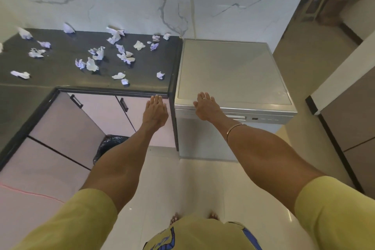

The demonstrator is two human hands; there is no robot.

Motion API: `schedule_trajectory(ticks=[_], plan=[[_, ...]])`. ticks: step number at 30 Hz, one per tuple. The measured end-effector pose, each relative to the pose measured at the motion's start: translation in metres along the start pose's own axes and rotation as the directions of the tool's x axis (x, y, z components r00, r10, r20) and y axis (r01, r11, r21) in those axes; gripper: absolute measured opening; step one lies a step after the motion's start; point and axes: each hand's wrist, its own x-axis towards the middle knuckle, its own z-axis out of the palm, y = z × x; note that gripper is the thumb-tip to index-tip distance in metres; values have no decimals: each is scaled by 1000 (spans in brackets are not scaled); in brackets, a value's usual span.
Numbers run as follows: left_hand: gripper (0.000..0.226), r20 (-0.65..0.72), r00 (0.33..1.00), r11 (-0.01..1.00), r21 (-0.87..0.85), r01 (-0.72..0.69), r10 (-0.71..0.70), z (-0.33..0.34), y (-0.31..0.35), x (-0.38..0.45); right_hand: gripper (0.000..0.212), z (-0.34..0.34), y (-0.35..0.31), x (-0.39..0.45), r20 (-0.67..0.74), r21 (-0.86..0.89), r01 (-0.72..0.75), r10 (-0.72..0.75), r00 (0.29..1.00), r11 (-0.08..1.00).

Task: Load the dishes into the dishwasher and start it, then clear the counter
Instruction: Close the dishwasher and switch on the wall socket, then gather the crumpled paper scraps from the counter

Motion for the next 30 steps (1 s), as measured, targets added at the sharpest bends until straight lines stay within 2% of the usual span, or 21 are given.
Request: schedule_trajectory(ticks=[13,20,22,24,27,30], plan=[[54,-82,980,979,77,188,-181,-55,-113,11,54,-1,-102,75,-22,65,99,-98,995,993],[54,-97,958,956,88,279,-271,-68,-159,35,38,-9,-117,148,5,-107,232,-233,972,967],[54,-87,957,951,113,287,-278,-70,-169,47,45,-7,-116,173,4,-82,226,-226,974,971],[52,-78,952,948,101,302,-295,-70,-177,63,60,-5,-116,197,-4,-30,185,-185,983,982],[51,-90,944,946,36,323,-319,-71,-186,93,53,-6,-117,228,8,46,108,-108,994,993],[50,-85,916,919,-76,387,-392,-73,-189,122,58,-4,-114,260,48,71,119,-123,991,990]])
